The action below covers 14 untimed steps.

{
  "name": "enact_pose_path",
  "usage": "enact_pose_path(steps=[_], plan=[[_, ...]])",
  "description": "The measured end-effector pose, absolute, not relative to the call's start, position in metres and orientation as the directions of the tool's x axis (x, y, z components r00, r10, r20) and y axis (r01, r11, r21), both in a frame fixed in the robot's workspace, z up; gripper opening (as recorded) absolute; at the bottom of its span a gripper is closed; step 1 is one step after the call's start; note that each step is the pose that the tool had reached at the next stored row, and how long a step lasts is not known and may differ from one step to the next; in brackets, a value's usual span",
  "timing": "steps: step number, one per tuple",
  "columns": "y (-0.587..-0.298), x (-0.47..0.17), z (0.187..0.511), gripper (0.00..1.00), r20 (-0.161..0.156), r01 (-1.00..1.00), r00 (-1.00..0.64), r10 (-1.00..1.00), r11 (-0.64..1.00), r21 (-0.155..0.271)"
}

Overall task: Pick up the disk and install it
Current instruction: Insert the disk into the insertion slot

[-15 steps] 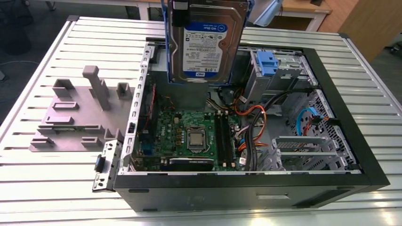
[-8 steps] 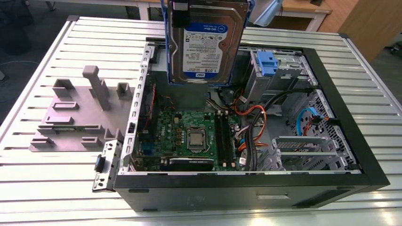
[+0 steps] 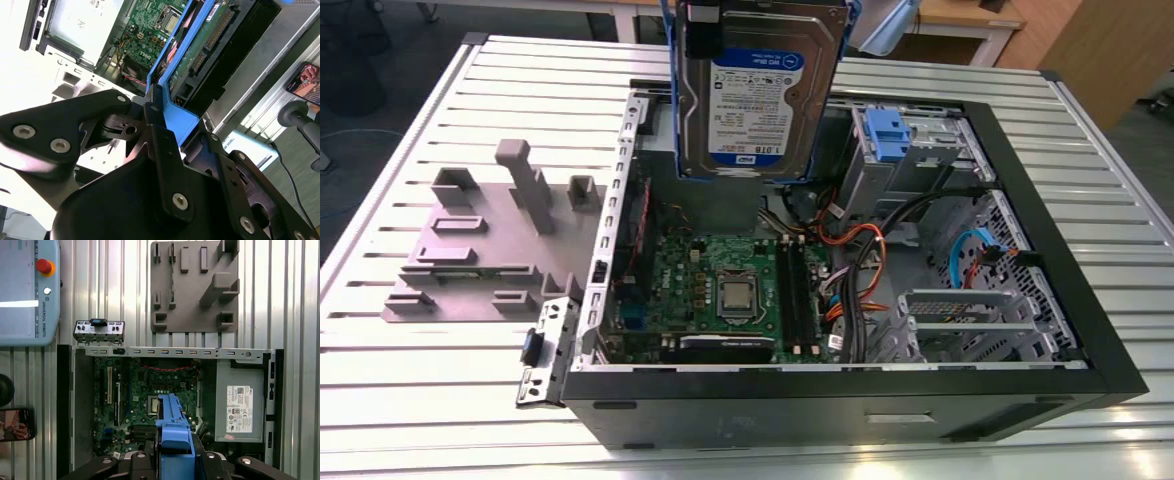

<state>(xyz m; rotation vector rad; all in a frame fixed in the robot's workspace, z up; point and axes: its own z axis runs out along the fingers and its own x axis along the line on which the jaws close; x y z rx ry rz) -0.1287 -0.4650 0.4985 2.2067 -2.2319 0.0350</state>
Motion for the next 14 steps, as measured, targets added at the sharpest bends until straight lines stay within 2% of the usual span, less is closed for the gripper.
enact_pose_path(steps=[14], plan=[[-0.465, -0.1211, 0.4985, 0.36, 0.018, -1.0, -0.011, -1.0, 0.011, -0.014]])
